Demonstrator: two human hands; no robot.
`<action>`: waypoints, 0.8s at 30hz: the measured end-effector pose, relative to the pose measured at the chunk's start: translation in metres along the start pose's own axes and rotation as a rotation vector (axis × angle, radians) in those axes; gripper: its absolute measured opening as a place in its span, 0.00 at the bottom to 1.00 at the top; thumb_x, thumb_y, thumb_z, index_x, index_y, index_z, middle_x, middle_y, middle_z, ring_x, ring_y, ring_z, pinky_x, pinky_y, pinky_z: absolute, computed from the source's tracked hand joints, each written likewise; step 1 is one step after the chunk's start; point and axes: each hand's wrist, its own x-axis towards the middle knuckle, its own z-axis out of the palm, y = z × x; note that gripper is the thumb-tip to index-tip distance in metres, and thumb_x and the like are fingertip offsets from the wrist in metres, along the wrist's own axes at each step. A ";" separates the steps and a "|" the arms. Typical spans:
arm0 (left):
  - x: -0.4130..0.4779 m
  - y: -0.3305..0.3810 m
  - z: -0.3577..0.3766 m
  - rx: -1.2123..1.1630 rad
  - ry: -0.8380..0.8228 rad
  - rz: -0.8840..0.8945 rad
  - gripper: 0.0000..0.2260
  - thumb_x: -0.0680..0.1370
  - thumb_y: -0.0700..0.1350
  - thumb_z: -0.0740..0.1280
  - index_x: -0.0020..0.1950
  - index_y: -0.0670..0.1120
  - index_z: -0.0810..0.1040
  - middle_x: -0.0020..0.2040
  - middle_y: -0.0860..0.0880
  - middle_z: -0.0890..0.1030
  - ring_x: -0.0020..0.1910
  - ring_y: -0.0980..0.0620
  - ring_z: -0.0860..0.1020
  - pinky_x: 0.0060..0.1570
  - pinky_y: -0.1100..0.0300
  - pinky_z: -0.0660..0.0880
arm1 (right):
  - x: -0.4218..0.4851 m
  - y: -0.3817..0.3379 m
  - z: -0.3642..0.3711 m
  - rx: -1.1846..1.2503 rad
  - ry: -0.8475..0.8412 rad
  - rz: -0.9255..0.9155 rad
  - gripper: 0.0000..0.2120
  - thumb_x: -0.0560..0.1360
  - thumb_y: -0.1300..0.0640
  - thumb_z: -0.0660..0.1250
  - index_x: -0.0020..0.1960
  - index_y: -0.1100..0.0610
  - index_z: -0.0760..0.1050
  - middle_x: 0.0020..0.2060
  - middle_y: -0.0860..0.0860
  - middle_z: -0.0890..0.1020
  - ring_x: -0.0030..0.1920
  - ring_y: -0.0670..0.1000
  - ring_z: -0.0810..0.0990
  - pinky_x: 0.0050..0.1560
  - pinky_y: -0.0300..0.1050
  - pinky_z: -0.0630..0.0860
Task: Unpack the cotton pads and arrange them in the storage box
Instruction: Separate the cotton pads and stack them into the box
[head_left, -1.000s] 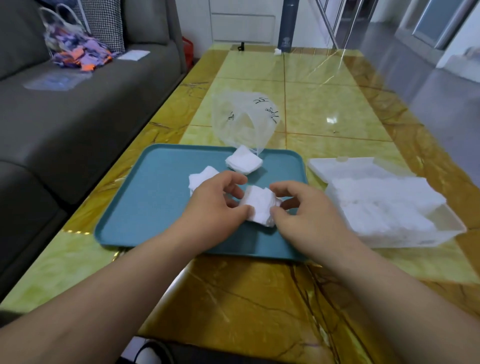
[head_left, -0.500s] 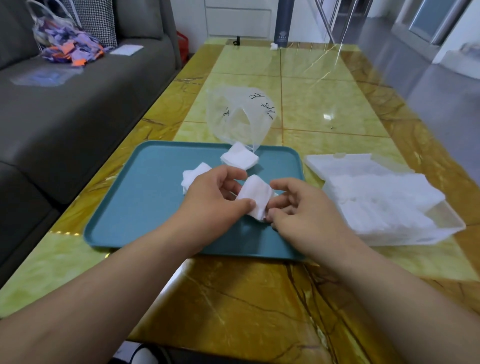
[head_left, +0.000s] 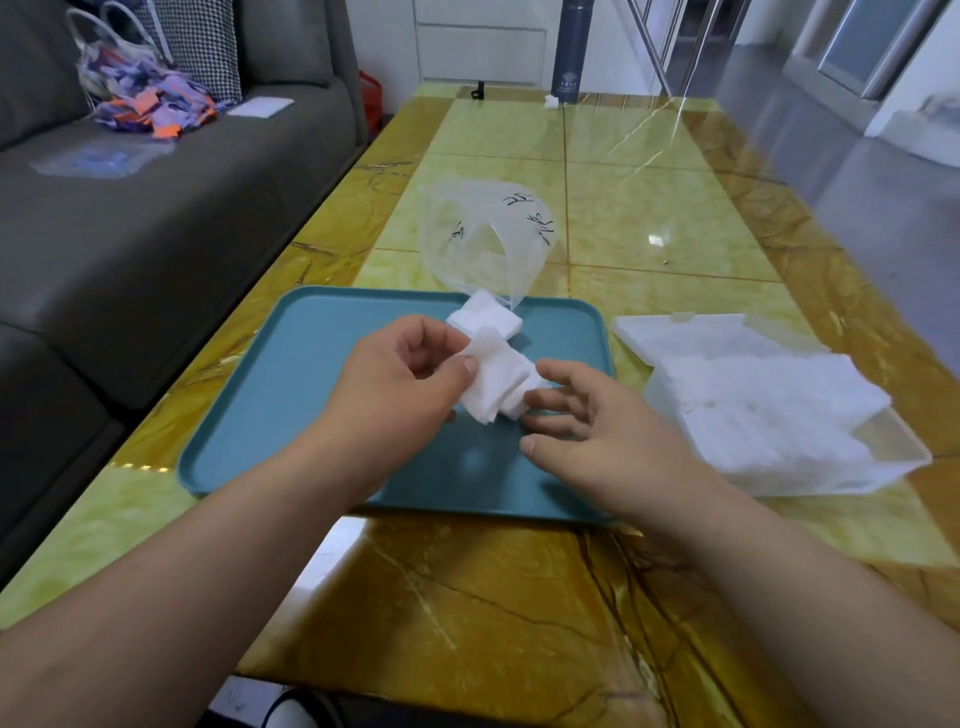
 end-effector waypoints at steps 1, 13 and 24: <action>0.001 0.000 -0.001 -0.007 0.008 0.006 0.03 0.79 0.40 0.72 0.52 0.46 0.83 0.44 0.49 0.87 0.42 0.52 0.84 0.41 0.55 0.82 | 0.000 0.000 0.000 0.004 0.012 -0.009 0.33 0.74 0.61 0.76 0.75 0.46 0.68 0.61 0.44 0.80 0.56 0.41 0.84 0.64 0.47 0.80; -0.013 0.002 -0.003 0.395 -0.342 0.180 0.05 0.74 0.46 0.78 0.49 0.53 0.86 0.46 0.57 0.86 0.37 0.68 0.80 0.38 0.74 0.72 | -0.007 0.003 -0.013 -0.241 0.093 -0.152 0.06 0.74 0.61 0.75 0.44 0.50 0.85 0.39 0.43 0.86 0.42 0.40 0.83 0.41 0.29 0.73; -0.018 -0.001 -0.003 0.397 -0.384 0.118 0.11 0.73 0.41 0.79 0.52 0.53 0.85 0.41 0.59 0.85 0.39 0.64 0.82 0.39 0.73 0.76 | -0.008 0.008 -0.006 -0.285 0.145 -0.434 0.14 0.74 0.62 0.77 0.55 0.47 0.87 0.49 0.41 0.86 0.53 0.42 0.83 0.52 0.38 0.80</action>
